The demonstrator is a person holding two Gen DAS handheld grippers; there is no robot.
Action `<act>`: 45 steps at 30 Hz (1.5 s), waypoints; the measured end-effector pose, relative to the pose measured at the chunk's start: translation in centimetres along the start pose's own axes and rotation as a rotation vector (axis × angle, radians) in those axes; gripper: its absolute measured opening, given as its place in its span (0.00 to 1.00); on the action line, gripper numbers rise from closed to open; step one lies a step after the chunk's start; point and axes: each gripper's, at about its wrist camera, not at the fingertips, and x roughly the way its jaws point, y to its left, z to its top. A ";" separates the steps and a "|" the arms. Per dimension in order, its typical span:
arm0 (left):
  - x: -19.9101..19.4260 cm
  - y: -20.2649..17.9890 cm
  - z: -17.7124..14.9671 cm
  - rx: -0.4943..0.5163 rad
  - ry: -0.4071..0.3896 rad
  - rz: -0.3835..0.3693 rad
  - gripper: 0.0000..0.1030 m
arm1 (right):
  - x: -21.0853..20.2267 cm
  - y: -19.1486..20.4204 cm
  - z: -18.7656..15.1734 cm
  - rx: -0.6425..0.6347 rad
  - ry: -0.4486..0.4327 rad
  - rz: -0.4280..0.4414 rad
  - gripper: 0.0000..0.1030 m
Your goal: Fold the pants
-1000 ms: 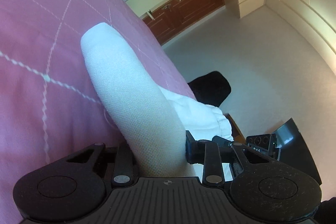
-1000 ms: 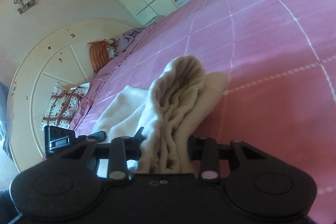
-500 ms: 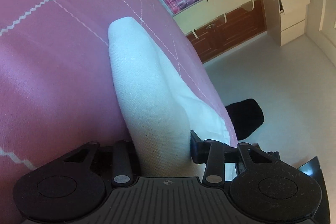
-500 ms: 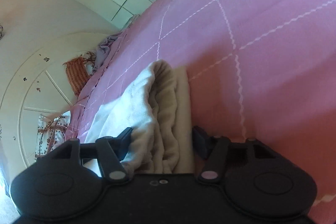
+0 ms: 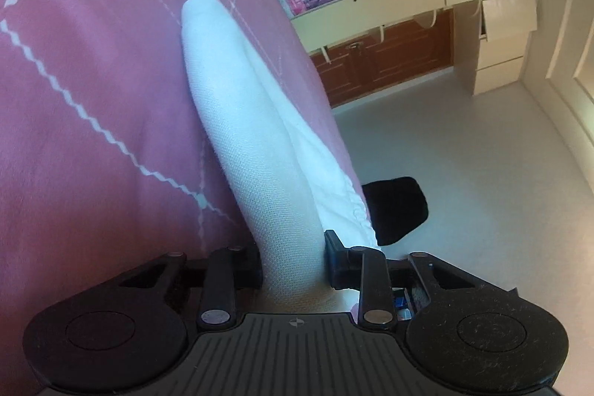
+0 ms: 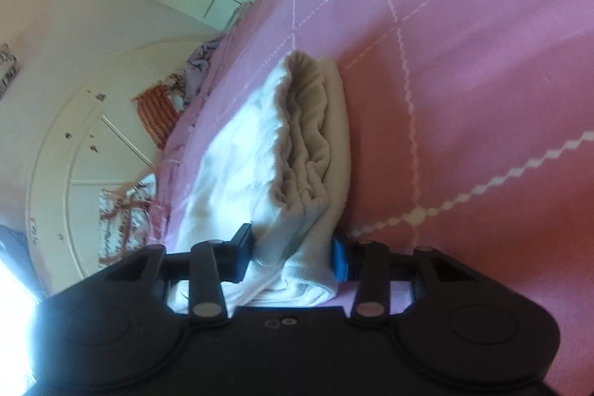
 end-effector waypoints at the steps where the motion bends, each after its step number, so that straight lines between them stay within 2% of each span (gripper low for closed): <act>1: 0.0 0.2 -0.2 -0.001 0.011 -0.006 0.30 | -0.4 0.6 0.1 -0.007 -0.010 0.019 0.38; 3: 0.5 1.1 -1.0 0.032 0.078 0.104 0.30 | -0.6 1.2 -0.1 -0.030 0.004 -0.006 0.40; 4: 0.4 1.1 -1.3 0.040 0.064 0.095 0.30 | -0.3 0.8 -0.3 -0.042 0.029 -0.073 0.44; 5: 0.2 0.9 -1.5 0.036 0.055 0.099 0.30 | 0.5 0.2 -0.6 -0.053 0.052 -0.143 0.44; 8: -1.1 -0.2 -3.6 0.091 0.011 0.163 0.34 | -0.5 -1.2 -1.4 0.009 0.007 -0.070 0.45; 11: -2.9 -1.7 -6.0 0.129 -0.047 0.233 0.40 | -2.2 -1.7 -3.0 0.051 -0.021 -0.056 0.45; 13: -4.7 -3.0 -8.4 0.181 -0.060 0.282 0.40 | -3.5 -1.3 -4.9 0.025 -0.014 -0.077 0.45; 15: -7.7 -5.1 -10.8 0.278 -0.082 0.377 0.40 | -5.3 -0.2 -7.2 -0.036 -0.025 -0.122 0.46; 16: -8.7 -6.1 -12.2 0.326 -0.089 0.426 0.42 | -6.1 0.3 -8.3 -0.053 -0.028 -0.143 0.51; 17: -9.7 -7.5 -13.1 0.366 -0.109 0.476 0.49 | -7.3 1.1 -9.6 -0.075 -0.047 -0.171 0.54; 18: -11.0 -8.4 -14.3 0.389 -0.139 0.516 0.56 | -8.5 2.1 -11.1 -0.117 -0.077 -0.208 0.64; 19: -12.0 -9.7 -15.3 0.414 -0.162 0.537 0.64 | -9.8 3.2 -12.5 -0.168 -0.105 -0.238 0.79; 20: -12.9 -10.9 -16.4 0.437 -0.194 0.565 0.68 | -11.0 4.3 -14.1 -0.215 -0.138 -0.252 0.83; 22: -15.3 -12.6 -18.6 0.473 -0.245 0.596 0.70 | -13.2 6.4 -17.1 -0.304 -0.194 -0.269 0.84; 24: -17.3 -14.9 -21.9 0.543 -0.272 0.650 0.77 | -15.1 8.3 -19.8 -0.380 -0.251 -0.297 0.87; 26: -17.9 -17.0 -24.2 0.604 -0.303 0.694 0.89 | -16.5 10.3 -22.5 -0.457 -0.310 -0.327 0.90; 28: -19.3 -19.0 -27.8 0.640 -0.318 0.712 0.92 | -17.5 12.1 -25.3 -0.520 -0.388 -0.376 0.99; 30: -19.7 -20.4 -29.7 0.646 -0.331 0.724 0.96 | -18.3 13.2 -27.9 -0.559 -0.448 -0.412 0.99; 31: -19.5 -20.8 -30.2 0.658 -0.354 0.719 1.00 | -18.7 13.7 -29.2 -0.565 -0.477 -0.429 0.99; 34: -18.8 -22.3 -30.6 0.643 -0.326 0.725 1.00 | -19.7 14.7 -31.7 -0.562 -0.542 -0.448 1.00; 38: -18.9 -23.2 -32.4 0.669 -0.352 0.735 1.00 | -19.1 16.3 -33.3 -0.689 -0.505 -0.509 1.00; 40: -19.2 -23.2 -33.5 0.669 -0.373 0.730 1.00 | -19.3 16.5 -33.8 -0.698 -0.491 -0.491 1.00; 43: -19.1 -23.2 -34.8 0.666 -0.370 0.740 1.00 | -19.0 16.6 -34.3 -0.683 -0.499 -0.522 1.00; 45: -18.9 -23.8 -35.2 0.698 -0.372 0.748 1.00 | -18.7 16.9 -34.7 -0.695 -0.489 -0.540 1.00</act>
